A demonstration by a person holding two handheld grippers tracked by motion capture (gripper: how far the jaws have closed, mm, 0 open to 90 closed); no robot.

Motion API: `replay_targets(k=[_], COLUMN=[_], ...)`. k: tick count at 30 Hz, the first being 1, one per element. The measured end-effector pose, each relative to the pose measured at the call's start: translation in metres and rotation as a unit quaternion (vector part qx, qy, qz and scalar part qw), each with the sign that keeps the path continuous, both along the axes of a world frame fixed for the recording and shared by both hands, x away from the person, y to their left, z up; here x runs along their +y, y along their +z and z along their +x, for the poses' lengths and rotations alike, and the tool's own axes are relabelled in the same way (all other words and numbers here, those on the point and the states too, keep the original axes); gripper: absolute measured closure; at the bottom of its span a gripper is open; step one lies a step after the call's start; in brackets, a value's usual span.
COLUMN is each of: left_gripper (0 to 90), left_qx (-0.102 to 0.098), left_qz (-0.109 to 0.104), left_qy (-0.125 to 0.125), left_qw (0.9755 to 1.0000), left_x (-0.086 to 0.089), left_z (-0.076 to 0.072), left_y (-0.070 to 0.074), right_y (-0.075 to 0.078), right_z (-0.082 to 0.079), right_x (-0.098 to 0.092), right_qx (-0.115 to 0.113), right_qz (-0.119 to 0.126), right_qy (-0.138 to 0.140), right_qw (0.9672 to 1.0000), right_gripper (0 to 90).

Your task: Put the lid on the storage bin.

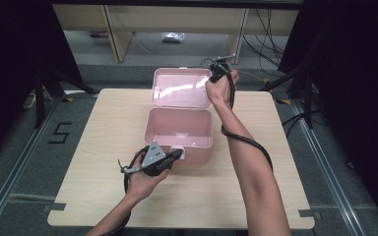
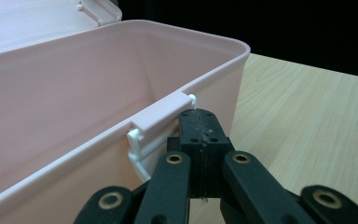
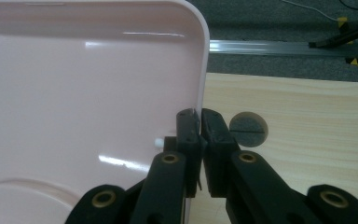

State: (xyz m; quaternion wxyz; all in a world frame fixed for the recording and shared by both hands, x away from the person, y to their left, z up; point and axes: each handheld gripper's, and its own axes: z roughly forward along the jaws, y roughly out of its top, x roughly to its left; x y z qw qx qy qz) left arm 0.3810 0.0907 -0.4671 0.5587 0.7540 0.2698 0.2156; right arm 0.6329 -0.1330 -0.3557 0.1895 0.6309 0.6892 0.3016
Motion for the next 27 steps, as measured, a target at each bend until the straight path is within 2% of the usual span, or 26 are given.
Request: replay_targets(k=[1, 2, 5, 6, 7, 11, 15, 17, 20, 22, 24, 25, 26, 27], left_gripper=[89.6, 89.6, 89.6, 89.6, 89.6, 89.6, 89.6, 89.6, 89.6, 89.6, 89.6, 89.6, 89.6, 89.6], left_qx=[0.0, 0.0, 0.0, 0.0, 0.0, 0.0, 0.0, 0.0, 0.0, 0.0, 0.0, 0.0, 0.0, 0.0], left_qz=[0.0, 0.0, 0.001, 0.001, 0.0, 0.001, 0.001, 0.001, 0.0, -0.001, -0.001, -0.001, -0.001, -0.002], left_qy=[0.0, 0.0, 0.0, 0.0, 0.0, 0.0, 0.0, 0.0, 0.0, 0.0, 0.0, 0.0, 0.0, 0.0], left_qw=[1.0, 1.0, 1.0, 1.0, 1.0, 1.0, 1.0, 1.0, 1.0, 1.0, 1.0, 1.0, 1.0, 1.0], left_x=[0.0, 0.0, 0.0, 0.0, 0.0, 0.0, 0.0, 0.0, 0.0, 0.0, 0.0, 0.0, 0.0, 0.0], left_z=[0.0, 0.0, 0.0, 0.0, 0.0, 0.0, 0.001, 0.001, 0.001, 0.001, 0.001, 0.001, 0.001, 0.001], left_y=[0.0, 0.0, 0.0, 0.0, 0.0, 0.0, 0.0, 0.0, 0.0, 0.0, 0.0, 0.0, 0.0, 0.0], right_y=[0.001, 0.0, 0.002, 0.003, 0.003, 0.006, 0.01, 0.01, 0.012, 0.012, 0.013, 0.014, 0.014, 0.015], right_z=[-0.001, 0.0, -0.002, -0.003, -0.004, -0.006, -0.01, -0.01, -0.012, -0.012, -0.014, -0.015, -0.015, -0.016], right_x=[0.001, -0.003, -0.002, -0.003, -0.001, -0.003, -0.003, -0.004, -0.003, -0.004, -0.004, -0.001, -0.004, -0.003], right_qx=[0.001, -0.01, -0.011, -0.015, -0.011, -0.023, -0.024, -0.026, -0.025, -0.028, -0.028, -0.025, -0.029, -0.03], right_qz=[0.004, -0.01, -0.003, -0.007, 0.002, -0.007, -0.004, -0.002, 0.004, -0.002, 0.0, 0.01, 0.002, 0.003], right_qy=[-0.004, 0.017, 0.011, 0.014, 0.003, 0.018, 0.014, 0.023, 0.011, 0.022, 0.018, 0.006, 0.021, 0.019], right_qw=[1.0, 0.9998, 0.9999, 0.9998, 0.9999, 0.9995, 0.9996, 0.9994, 0.9996, 0.9994, 0.9994, 0.9996, 0.9994, 0.9994], right_gripper=[87.5, 87.5, 87.7, 87.7, 87.7, 88.0, 88.4, 88.7, 88.9, 88.9, 89.1, 89.1, 89.1, 89.1])
